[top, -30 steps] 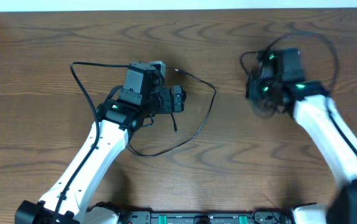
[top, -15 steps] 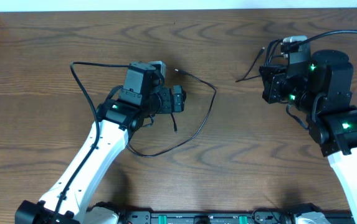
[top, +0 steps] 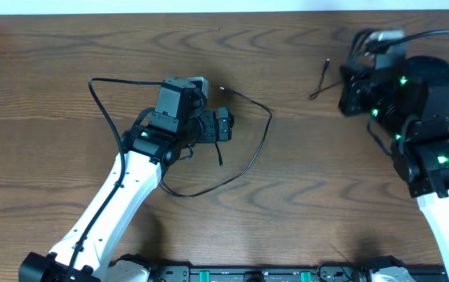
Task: Untangle cables
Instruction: 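Carry the black cable bundle off the table to the right with the right gripper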
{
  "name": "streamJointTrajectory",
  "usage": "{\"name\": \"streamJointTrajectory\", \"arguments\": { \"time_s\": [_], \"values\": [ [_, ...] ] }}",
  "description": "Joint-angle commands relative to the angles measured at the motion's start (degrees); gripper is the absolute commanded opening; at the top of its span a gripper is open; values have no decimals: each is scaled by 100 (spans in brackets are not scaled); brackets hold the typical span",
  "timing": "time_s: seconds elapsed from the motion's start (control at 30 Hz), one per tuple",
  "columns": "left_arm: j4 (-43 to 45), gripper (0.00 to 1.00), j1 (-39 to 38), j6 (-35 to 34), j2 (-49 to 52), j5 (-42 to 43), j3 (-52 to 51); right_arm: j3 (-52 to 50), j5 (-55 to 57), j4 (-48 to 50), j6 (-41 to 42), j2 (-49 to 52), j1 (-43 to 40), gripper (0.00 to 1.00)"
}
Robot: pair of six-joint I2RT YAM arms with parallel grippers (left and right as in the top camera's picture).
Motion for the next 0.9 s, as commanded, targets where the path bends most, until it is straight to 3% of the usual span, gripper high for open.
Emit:
{"name": "streamJointTrajectory", "arguments": {
  "time_s": [0.0, 0.2, 0.3, 0.53, 0.7, 0.87],
  "values": [
    [4, 98, -4, 33, 7, 2, 35, 245, 1757, 437, -643, -85, -2, 1],
    [4, 98, -4, 33, 7, 2, 35, 245, 3405, 1502, -1176, 267, -621, 1],
    [4, 98, -4, 33, 7, 2, 35, 245, 3394, 2229, -1261, 625, -1217, 1],
    [4, 98, -4, 33, 7, 2, 35, 535, 2096, 3755, -1263, 1836, -2535, 1],
    [4, 98, -4, 35, 7, 2, 37, 1731, 1698, 3679, -1263, 3032, -2918, 1],
    [4, 98, -4, 35, 7, 2, 35, 3602, 1613, 3298, -1266, 4376, -2953, 1]
  ]
}}
